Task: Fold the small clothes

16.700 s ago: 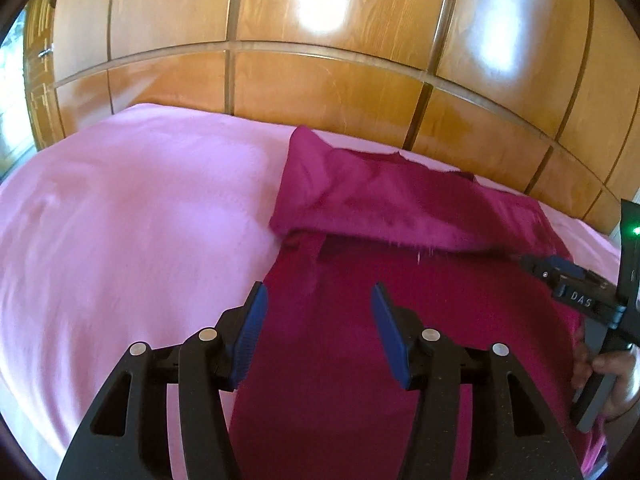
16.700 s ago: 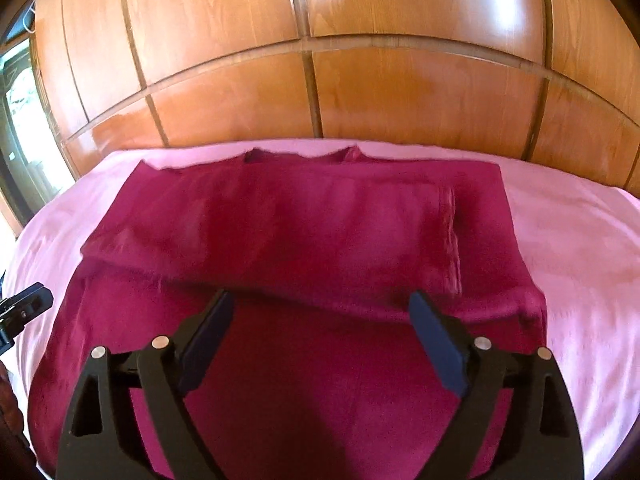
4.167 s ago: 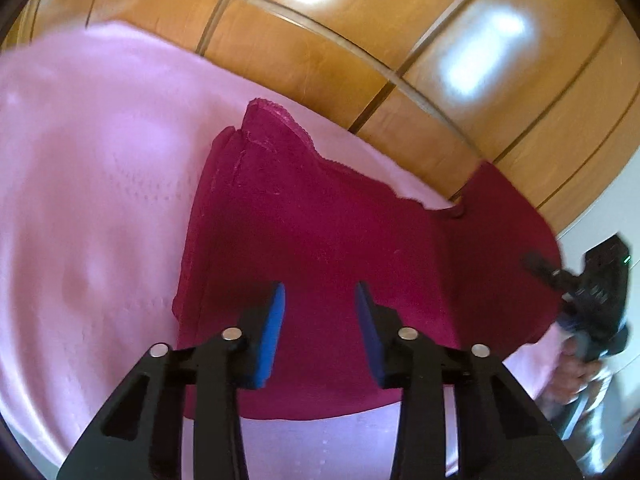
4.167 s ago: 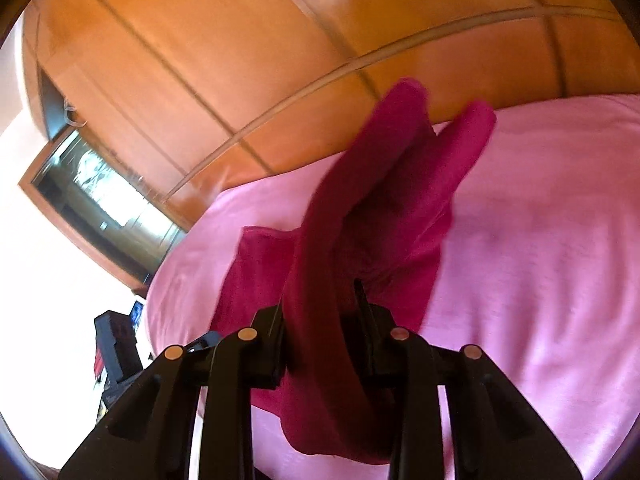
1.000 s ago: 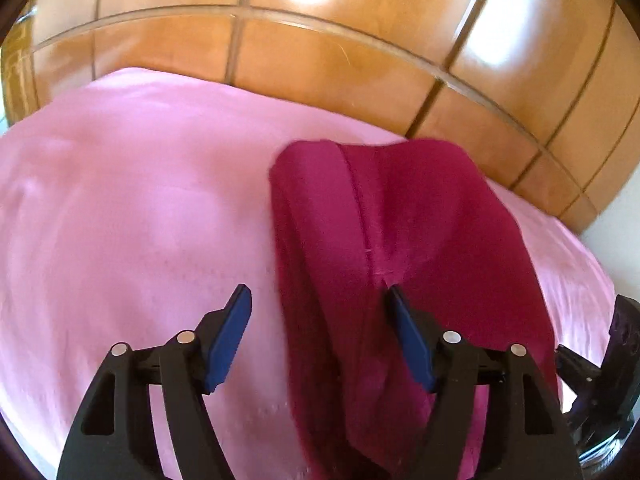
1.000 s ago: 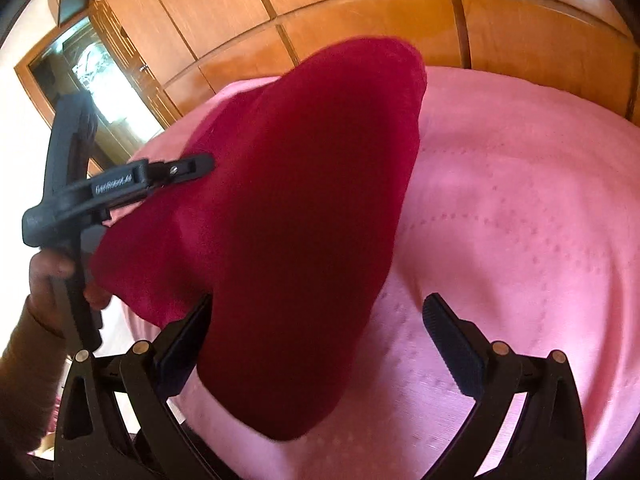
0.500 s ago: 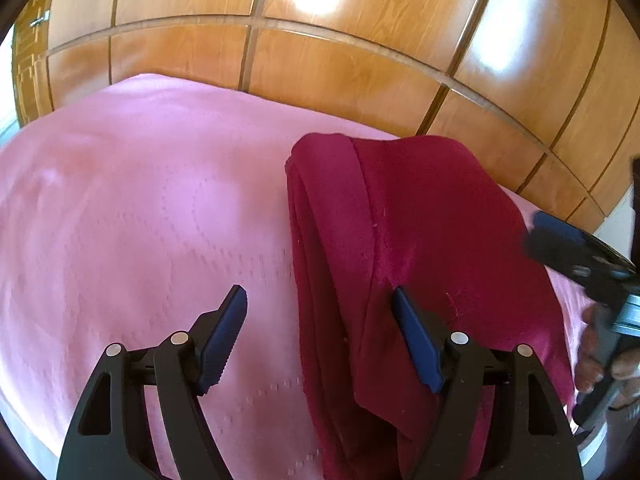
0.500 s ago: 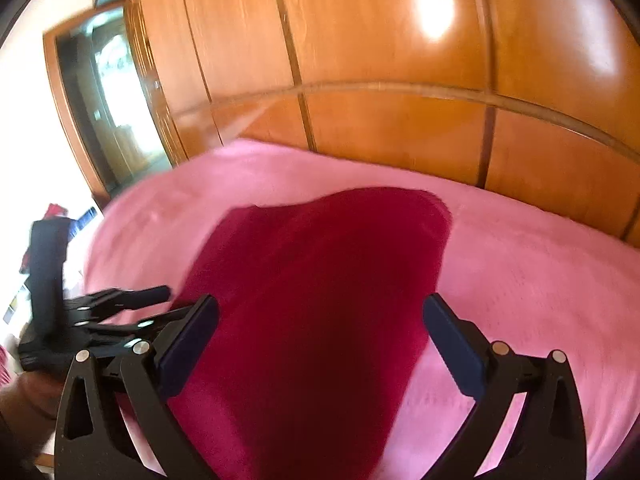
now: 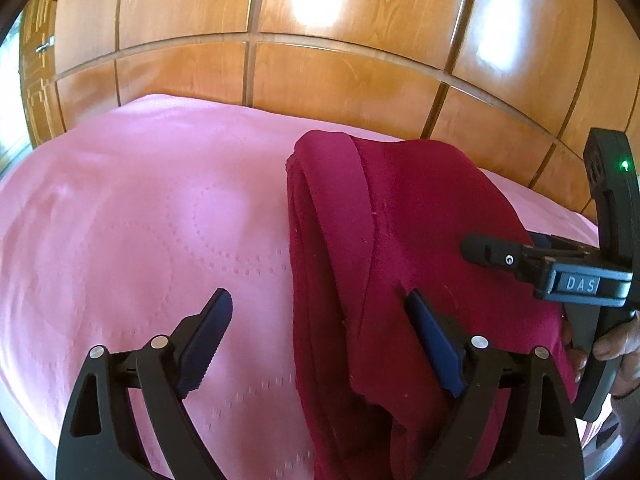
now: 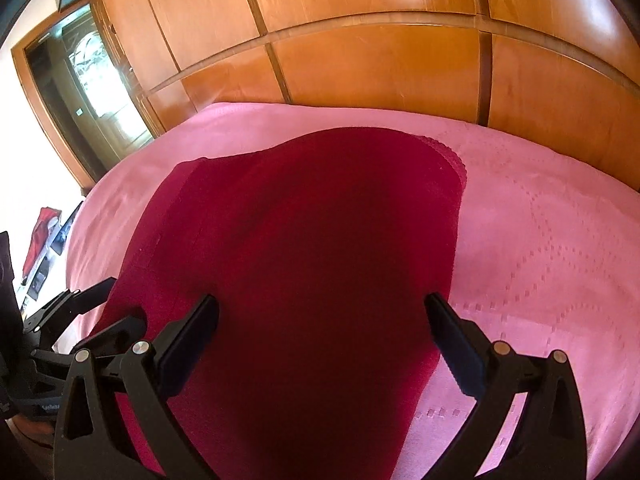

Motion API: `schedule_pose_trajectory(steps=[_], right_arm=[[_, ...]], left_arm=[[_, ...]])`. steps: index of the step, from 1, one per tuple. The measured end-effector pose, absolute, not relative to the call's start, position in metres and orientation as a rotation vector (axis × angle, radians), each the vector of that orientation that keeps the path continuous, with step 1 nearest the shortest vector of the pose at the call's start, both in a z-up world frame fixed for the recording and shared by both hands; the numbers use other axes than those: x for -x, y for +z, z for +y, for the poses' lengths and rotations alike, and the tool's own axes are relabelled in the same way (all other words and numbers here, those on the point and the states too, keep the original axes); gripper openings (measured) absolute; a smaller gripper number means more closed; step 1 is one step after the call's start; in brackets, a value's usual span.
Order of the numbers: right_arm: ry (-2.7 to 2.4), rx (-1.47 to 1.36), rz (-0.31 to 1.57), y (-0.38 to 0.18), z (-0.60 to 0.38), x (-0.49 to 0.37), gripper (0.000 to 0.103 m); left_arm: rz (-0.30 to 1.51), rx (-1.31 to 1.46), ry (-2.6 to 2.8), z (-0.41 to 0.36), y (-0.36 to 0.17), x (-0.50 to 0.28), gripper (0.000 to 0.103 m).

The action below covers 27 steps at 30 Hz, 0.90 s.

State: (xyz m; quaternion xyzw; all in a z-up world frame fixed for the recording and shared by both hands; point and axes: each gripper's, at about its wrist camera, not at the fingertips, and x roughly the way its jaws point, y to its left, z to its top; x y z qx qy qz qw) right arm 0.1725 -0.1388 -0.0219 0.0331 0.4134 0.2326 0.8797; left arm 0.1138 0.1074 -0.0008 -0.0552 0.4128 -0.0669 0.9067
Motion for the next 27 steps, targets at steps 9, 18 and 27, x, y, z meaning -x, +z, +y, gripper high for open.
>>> schedule_pose_trajectory(steps=[9, 18, 27], right_arm=[[0.476, -0.103, 0.846, -0.006, -0.157, -0.156, 0.101], [0.555, -0.24, 0.942, -0.039, -0.167, -0.159, 0.101], [0.701, -0.417, 0.972, -0.051, -0.183, -0.173, 0.101]], left_arm=[[0.853, 0.128, -0.147, 0.111, -0.003, -0.11, 0.088], [0.913, 0.342, -0.271, 0.135, -0.029, -0.118, 0.087], [0.922, 0.62, -0.552, 0.157, -0.053, -0.127, 0.06]])
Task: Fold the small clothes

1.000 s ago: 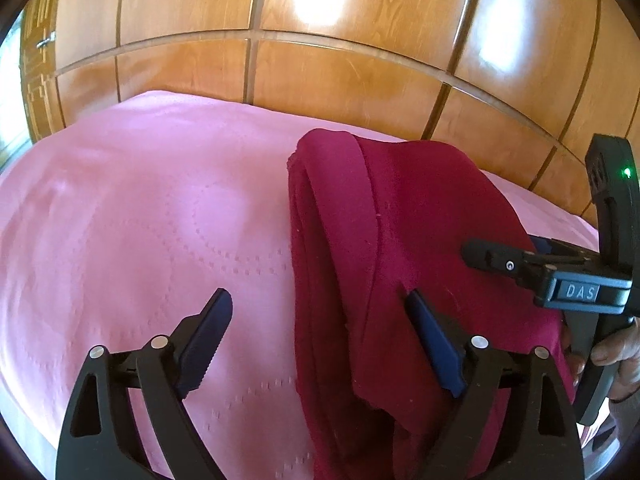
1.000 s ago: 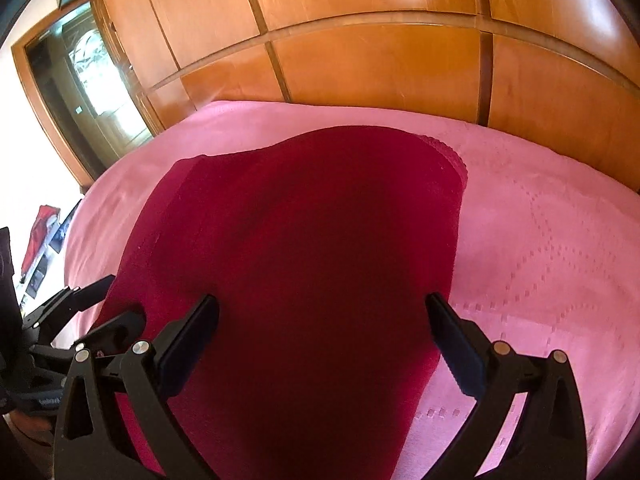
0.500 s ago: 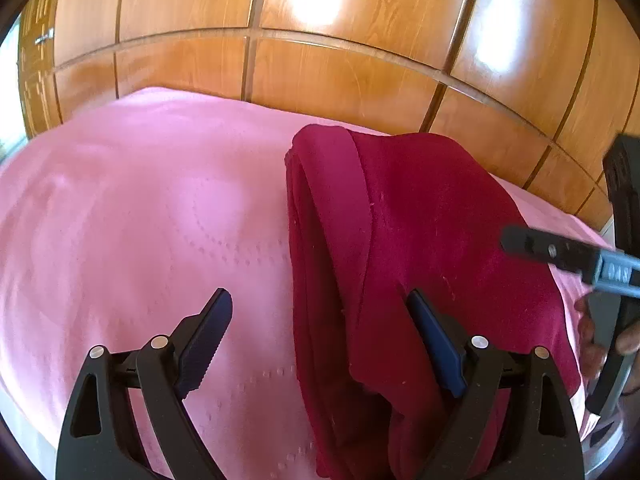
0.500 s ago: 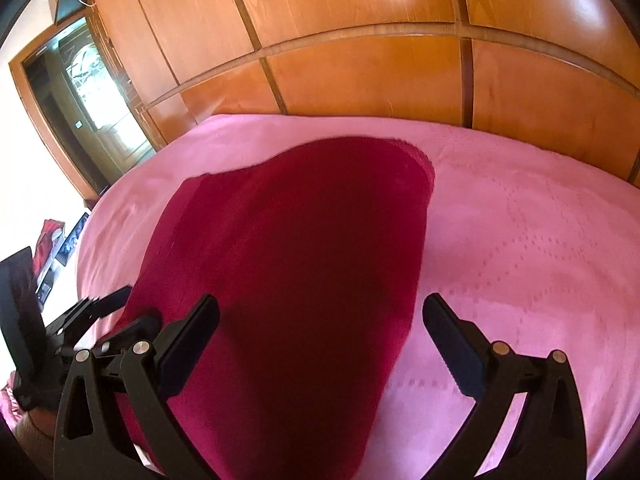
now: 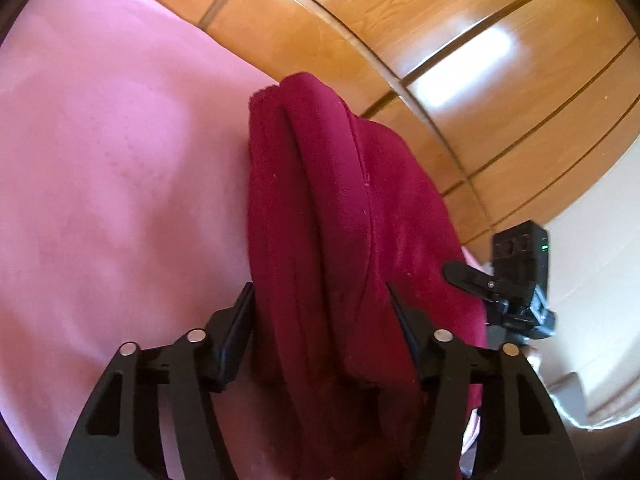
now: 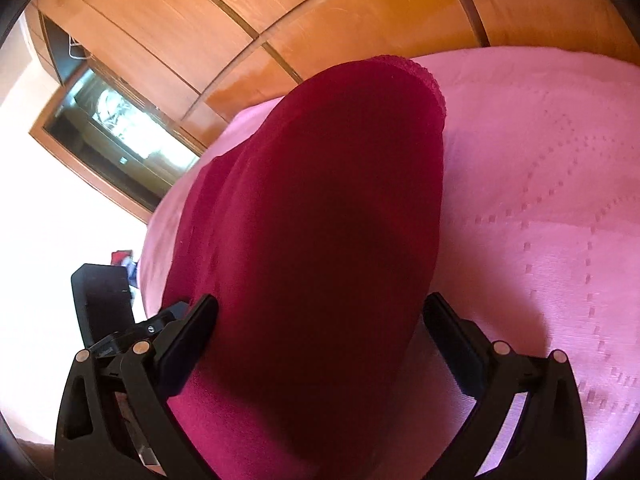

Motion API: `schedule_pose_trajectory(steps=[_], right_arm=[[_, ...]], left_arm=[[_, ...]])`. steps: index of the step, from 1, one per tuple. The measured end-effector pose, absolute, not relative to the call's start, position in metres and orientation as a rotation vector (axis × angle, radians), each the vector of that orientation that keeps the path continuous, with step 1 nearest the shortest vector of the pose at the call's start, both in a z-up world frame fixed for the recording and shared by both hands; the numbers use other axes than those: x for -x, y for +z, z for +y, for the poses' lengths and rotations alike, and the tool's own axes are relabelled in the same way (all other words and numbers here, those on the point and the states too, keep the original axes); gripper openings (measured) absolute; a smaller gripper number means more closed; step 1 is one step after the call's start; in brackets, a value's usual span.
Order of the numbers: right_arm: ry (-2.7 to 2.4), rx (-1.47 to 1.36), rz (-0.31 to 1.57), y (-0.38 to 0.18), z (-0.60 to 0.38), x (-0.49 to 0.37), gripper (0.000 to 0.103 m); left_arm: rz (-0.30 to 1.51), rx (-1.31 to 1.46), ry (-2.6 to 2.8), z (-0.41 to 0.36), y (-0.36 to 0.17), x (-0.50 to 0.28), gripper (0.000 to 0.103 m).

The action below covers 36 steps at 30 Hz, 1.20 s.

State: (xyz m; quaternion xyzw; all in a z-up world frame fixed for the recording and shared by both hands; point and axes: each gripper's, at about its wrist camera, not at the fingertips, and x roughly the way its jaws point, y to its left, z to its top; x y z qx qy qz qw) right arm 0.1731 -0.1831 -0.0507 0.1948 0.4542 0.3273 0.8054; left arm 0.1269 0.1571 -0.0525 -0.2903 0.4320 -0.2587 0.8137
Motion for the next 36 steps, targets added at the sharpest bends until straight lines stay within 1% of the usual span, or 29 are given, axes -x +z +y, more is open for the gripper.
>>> schedule_pose_trajectory(steps=[2, 3, 4, 5, 6, 7, 9, 12, 14, 19, 22, 23, 25, 27, 28, 29, 30, 32, 36], right_arm=[[0.72, -0.415, 0.978, -0.051, -0.179, -0.176, 0.099], [0.73, -0.407, 0.983, -0.05, -0.176, -0.176, 0.091], [0.744, -0.399, 0.991, -0.05, -0.171, -0.176, 0.085], [0.74, -0.392, 0.989, -0.048, -0.168, -0.176, 0.082], [0.739, -0.386, 0.984, -0.046, -0.167, -0.173, 0.077], [0.74, -0.372, 0.974, -0.041, -0.166, -0.171, 0.075], [0.75, -0.35, 0.955, -0.033, -0.164, -0.166, 0.064], [0.769, -0.318, 0.911, -0.014, -0.162, -0.165, 0.058], [0.77, -0.313, 0.877, -0.001, -0.163, -0.169, 0.057], [0.72, -0.31, 0.821, 0.018, -0.182, -0.204, 0.057], [0.668, -0.336, 0.825, 0.012, -0.199, -0.23, 0.057], [0.646, -0.347, 0.838, 0.007, -0.205, -0.239, 0.059], [0.58, -0.343, 0.866, -0.007, -0.214, -0.253, 0.067], [0.49, -0.308, 0.917, -0.028, -0.218, -0.263, 0.087], [0.477, -0.307, 0.918, -0.034, -0.22, -0.264, 0.09], [0.476, -0.317, 0.917, -0.037, -0.222, -0.263, 0.094], [0.474, -0.332, 0.912, -0.037, -0.224, -0.259, 0.098], [0.441, -0.32, 0.869, -0.026, -0.228, -0.248, 0.1], [0.378, -0.279, 0.756, 0.002, -0.234, -0.22, 0.099]], left_arm=[[0.917, 0.65, -0.58, 0.157, -0.055, -0.128, 0.055], [0.913, 0.665, -0.591, 0.157, -0.055, -0.127, 0.053], [0.91, 0.68, -0.601, 0.157, -0.055, -0.126, 0.049], [0.905, 0.702, -0.614, 0.157, -0.056, -0.126, 0.045], [0.901, 0.717, -0.623, 0.158, -0.056, -0.125, 0.043], [0.895, 0.736, -0.634, 0.159, -0.055, -0.124, 0.042], [0.873, 0.783, -0.658, 0.16, -0.051, -0.122, 0.04], [0.843, 0.8, -0.681, 0.154, -0.041, -0.123, 0.038], [0.831, 0.779, -0.699, 0.143, -0.029, -0.132, 0.038], [0.81, 0.704, -0.71, 0.119, -0.006, -0.175, 0.038], [0.823, 0.633, -0.71, 0.096, 0.006, -0.216, 0.038], [0.835, 0.614, -0.707, 0.092, 0.006, -0.223, 0.038], [0.877, 0.544, -0.677, 0.076, 0.001, -0.242, 0.038], [0.956, 0.45, -0.587, 0.059, -0.015, -0.258, 0.038], [0.979, 0.415, -0.538, 0.055, -0.022, -0.262, 0.047], [0.985, 0.384, -0.488, 0.053, -0.027, -0.263, 0.059], [0.973, 0.381, -0.46, 0.054, -0.026, -0.26, 0.062], [0.935, 0.374, -0.413, 0.057, -0.018, -0.249, 0.063], [0.803, 0.302, -0.319, 0.062, 0.006, -0.218, 0.063]])
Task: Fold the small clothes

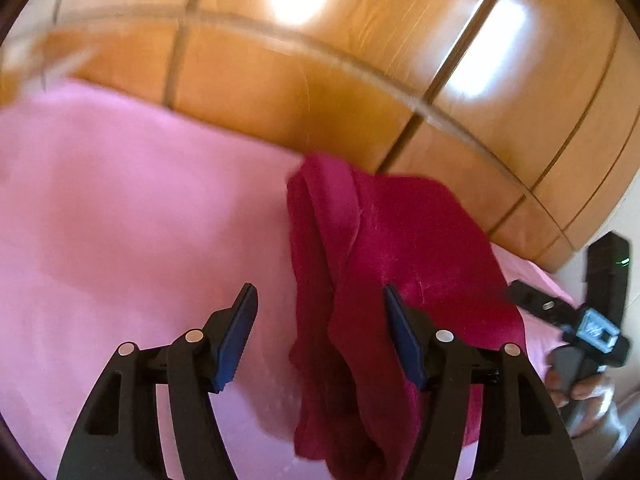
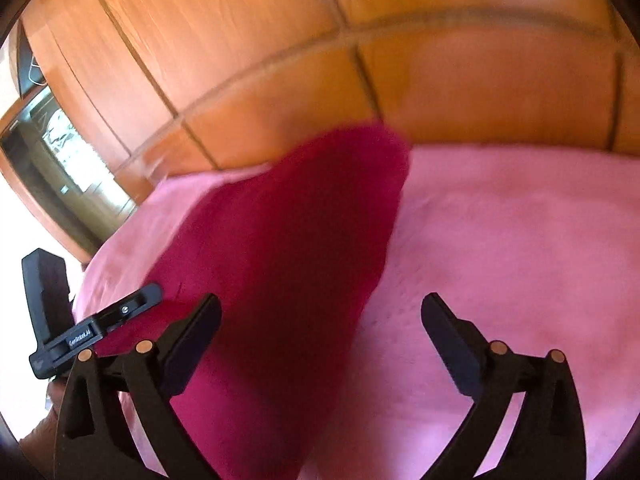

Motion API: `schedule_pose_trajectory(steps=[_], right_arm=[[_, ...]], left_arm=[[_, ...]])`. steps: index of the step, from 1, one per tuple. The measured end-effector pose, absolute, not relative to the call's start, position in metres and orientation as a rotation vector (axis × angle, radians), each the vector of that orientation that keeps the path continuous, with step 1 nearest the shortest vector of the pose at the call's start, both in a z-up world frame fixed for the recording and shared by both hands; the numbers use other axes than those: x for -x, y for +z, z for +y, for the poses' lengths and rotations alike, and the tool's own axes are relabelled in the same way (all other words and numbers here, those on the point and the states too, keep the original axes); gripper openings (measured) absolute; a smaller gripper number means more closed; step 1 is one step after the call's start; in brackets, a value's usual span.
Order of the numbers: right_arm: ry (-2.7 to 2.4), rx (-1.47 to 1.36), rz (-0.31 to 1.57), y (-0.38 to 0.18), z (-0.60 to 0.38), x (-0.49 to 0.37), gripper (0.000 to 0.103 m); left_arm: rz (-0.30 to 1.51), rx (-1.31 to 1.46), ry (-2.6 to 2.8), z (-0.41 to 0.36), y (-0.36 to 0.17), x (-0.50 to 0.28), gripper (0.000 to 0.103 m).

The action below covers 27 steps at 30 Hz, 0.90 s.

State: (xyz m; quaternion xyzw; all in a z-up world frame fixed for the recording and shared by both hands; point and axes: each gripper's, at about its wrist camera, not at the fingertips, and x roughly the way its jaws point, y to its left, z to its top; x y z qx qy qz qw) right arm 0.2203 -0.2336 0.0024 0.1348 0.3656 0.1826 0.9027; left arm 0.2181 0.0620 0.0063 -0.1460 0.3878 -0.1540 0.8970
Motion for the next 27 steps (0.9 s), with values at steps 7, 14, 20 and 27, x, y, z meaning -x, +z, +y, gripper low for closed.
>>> schedule_pose_trajectory(steps=[7, 14, 20, 27], right_arm=[[0.418, -0.082, 0.67, 0.018, -0.183, -0.165, 0.076], [0.297, 0.075, 0.692, -0.034, -0.162, -0.164, 0.071], [0.275, 0.065, 0.69, -0.025, -0.164, -0.158, 0.087], [0.243, -0.038, 0.7, -0.022, -0.175, -0.133, 0.1]], left_arm=[[0.792, 0.13, -0.284, 0.037, 0.003, -0.208, 0.059], [0.84, 0.225, -0.255, 0.052, -0.025, -0.208, 0.065], [0.825, 0.217, -0.147, 0.052, -0.011, -0.188, 0.078], [0.759, 0.169, -0.054, 0.049, 0.014, -0.146, 0.095]])
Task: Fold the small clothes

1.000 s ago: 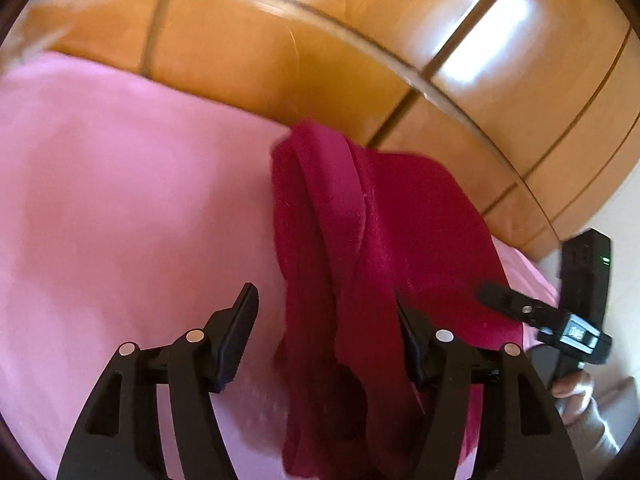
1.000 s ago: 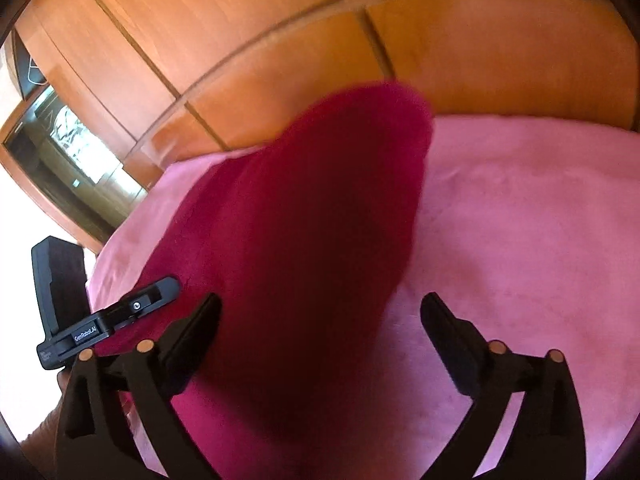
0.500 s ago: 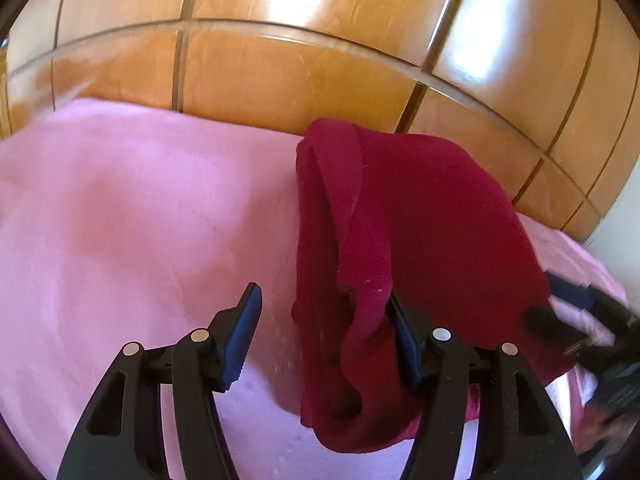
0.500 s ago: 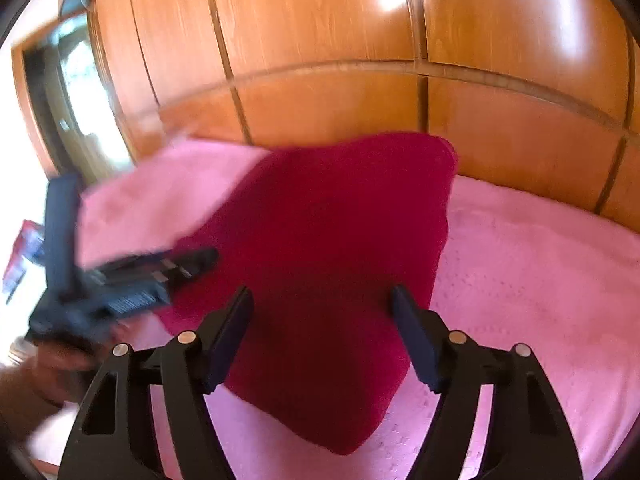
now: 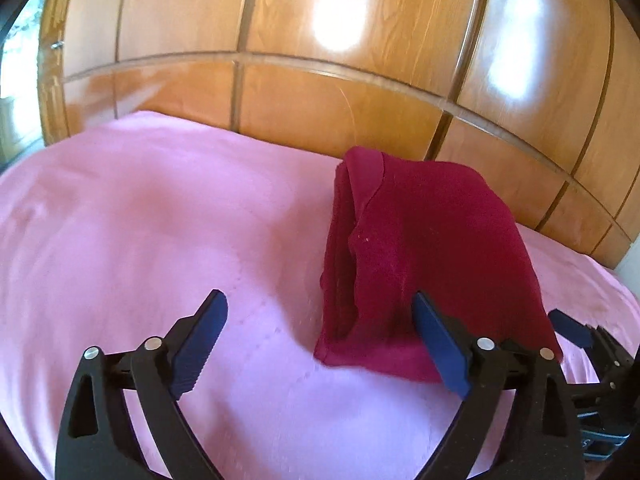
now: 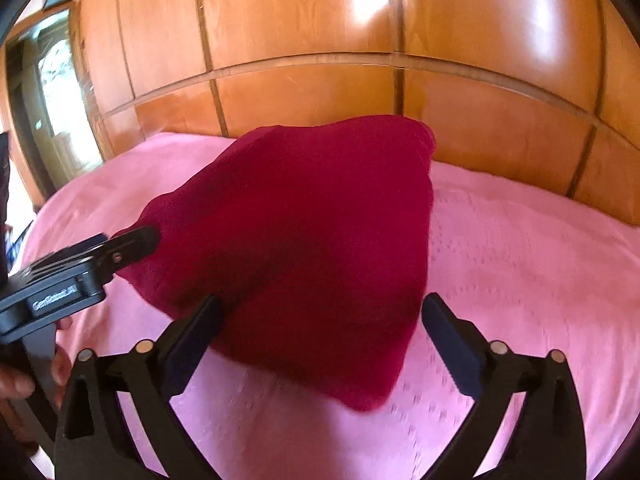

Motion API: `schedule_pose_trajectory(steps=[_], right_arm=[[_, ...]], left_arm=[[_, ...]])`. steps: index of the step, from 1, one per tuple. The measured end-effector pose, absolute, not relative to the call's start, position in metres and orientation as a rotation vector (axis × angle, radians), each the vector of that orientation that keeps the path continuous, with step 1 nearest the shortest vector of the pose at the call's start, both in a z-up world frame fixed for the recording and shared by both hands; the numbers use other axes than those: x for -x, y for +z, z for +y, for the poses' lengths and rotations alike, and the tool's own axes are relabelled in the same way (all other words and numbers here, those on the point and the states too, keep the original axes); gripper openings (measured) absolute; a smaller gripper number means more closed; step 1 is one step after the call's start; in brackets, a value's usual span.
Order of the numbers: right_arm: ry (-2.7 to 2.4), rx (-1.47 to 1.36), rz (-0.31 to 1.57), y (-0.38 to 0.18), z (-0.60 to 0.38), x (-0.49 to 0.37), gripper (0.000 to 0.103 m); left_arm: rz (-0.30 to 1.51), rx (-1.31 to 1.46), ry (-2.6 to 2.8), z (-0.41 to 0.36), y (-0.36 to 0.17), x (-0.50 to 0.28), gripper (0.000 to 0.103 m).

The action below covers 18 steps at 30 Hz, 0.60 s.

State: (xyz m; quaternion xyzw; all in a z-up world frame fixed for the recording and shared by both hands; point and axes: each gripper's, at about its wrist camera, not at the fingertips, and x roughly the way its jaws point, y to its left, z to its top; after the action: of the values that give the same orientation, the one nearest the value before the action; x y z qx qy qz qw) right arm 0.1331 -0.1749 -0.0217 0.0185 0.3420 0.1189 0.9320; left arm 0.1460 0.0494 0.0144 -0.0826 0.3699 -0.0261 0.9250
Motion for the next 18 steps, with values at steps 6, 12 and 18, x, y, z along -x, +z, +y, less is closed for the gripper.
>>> schedule_pose_trajectory(steps=[6, 12, 18], right_arm=[[0.138, -0.068, 0.7, -0.02, -0.181, -0.11, 0.101], [0.079, -0.083, 0.686, -0.015, -0.183, -0.085, 0.101], [-0.011, -0.062, 0.642, -0.005, -0.185, -0.061, 0.101]], left_arm=[[0.712, 0.115, -0.042, 0.042, 0.027, -0.11, 0.098], [0.7, 0.085, -0.039, 0.035, 0.03, -0.078, 0.098], [0.695, 0.084, -0.034, 0.03, 0.03, -0.056, 0.098]])
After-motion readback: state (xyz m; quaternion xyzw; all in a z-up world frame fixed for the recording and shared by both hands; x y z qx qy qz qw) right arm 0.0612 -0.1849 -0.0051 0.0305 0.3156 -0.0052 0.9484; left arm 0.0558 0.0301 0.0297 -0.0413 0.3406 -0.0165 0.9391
